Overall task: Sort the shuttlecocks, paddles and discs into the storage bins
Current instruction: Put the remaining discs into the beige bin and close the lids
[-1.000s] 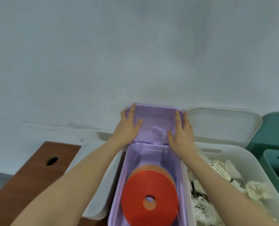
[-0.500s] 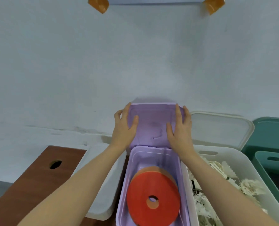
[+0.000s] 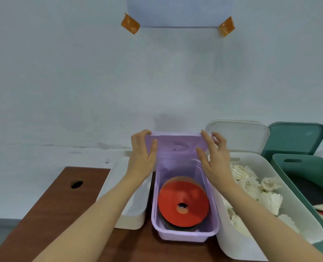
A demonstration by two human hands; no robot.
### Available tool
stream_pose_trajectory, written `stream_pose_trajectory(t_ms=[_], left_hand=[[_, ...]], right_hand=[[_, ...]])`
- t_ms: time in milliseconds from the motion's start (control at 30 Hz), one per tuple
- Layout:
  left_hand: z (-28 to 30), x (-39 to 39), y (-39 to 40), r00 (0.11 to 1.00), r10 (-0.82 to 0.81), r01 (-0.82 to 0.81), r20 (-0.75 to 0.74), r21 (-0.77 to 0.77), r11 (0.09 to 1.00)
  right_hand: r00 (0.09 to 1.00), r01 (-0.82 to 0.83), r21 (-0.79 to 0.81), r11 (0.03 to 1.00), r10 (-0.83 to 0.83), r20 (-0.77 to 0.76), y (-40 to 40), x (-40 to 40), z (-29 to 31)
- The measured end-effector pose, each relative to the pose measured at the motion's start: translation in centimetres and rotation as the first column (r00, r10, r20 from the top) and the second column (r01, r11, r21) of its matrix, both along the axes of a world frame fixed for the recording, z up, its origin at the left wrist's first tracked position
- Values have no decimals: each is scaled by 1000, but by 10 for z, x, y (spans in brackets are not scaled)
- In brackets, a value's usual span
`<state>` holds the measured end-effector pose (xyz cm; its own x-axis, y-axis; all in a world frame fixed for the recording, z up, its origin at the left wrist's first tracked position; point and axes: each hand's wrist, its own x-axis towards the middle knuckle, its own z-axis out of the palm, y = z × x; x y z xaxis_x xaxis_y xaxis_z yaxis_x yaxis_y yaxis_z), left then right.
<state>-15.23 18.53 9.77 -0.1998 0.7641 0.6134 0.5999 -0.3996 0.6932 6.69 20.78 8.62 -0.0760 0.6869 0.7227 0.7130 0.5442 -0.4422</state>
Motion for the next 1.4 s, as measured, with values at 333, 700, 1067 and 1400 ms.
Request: stream_pose_trajectory(t_ms=[333,700,1067,1400], left_hand=[[-70,-16,-63,938,-300,208,-171,-413,887],[-151,-6,-85,789,-315,56,-528,-448,892],[-173,3,-95,674,-304,2,-674,-409,913],[-182,7,-105,668,-250,-7,-701,-342,940]], right_hand=[[998,-3,-191,982,14,60,-67,4,-72],[992,38,-312,949,1,123,-113,11,-155],[954,159,-248,956,-84,287,-125,18,-188],[944,151,-256,955,-63,325,-131,23,-189]])
